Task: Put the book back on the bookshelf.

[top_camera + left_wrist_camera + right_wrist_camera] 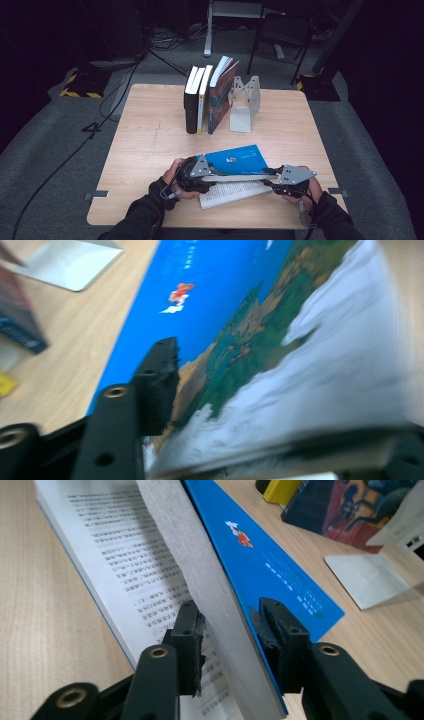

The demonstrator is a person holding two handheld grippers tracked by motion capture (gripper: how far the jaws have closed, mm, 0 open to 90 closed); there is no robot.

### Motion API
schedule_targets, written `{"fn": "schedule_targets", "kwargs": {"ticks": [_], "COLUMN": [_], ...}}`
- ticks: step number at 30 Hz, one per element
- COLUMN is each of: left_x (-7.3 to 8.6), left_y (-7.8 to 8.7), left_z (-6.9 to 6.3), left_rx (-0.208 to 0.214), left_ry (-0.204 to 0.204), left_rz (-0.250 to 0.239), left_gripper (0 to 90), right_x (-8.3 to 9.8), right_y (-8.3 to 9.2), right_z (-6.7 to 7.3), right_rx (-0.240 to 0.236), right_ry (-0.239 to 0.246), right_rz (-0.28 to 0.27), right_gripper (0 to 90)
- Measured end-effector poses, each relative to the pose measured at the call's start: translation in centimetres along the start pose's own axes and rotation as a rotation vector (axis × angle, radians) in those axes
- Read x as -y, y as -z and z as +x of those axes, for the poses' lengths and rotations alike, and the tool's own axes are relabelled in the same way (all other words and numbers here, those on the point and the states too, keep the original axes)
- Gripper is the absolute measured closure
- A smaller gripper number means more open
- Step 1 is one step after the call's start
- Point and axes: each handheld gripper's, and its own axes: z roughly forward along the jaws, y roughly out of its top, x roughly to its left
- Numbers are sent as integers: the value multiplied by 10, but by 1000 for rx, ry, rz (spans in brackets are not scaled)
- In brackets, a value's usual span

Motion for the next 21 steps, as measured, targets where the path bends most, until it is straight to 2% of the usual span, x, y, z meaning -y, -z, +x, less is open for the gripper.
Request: {"fn": "schedule_targets", "kwargs": {"ticks": [2,3,4,5,7,9,13,15,16,17,18,19,21], "left_x": [-3,-3,-4,-4,-1,5,19,26,29,29,31,33,34], "left_y": [4,5,7,8,10,13,13,11,10,10,8,8,8], "left_z": [-6,-7,-9,-10,-9,-4,6,9,11,11,17,19,23], "left_rx": [-37,-38,-40,-44,-32,-4,57,78,84,84,102,103,103], "left_ry": [-23,-18,-22,-50,-72,-65,-47,-42,-40,-40,-17,-15,5], "left_rz": [5,5,15,29,38,31,21,18,12,12,-1,-7,-6], "left_gripper": [461,470,517,540,586,604,619,620,619,618,616,615,606], "right_x": [-6,-11,-13,-17,-22,-26,-29,-27,-24,-20,-17,-16,-19], "right_y": [1,2,2,3,4,3,-2,-8,-11,-14,-15,-15,-18], "right_z": [4,7,9,12,16,19,22,19,15,11,8,10,11], "right_rx": [4,0,-3,-11,-28,-35,-78,-107,-110,-121,-155,-145,-133], "right_ry": [22,32,42,54,66,74,82,64,54,29,15,34,44], "right_rz": [4,3,0,0,-7,-16,-38,-43,-21,-16,-31,-50,-40], "right_gripper": [652,661,670,676,683,686,667,546,500,522,646,659,674]}}
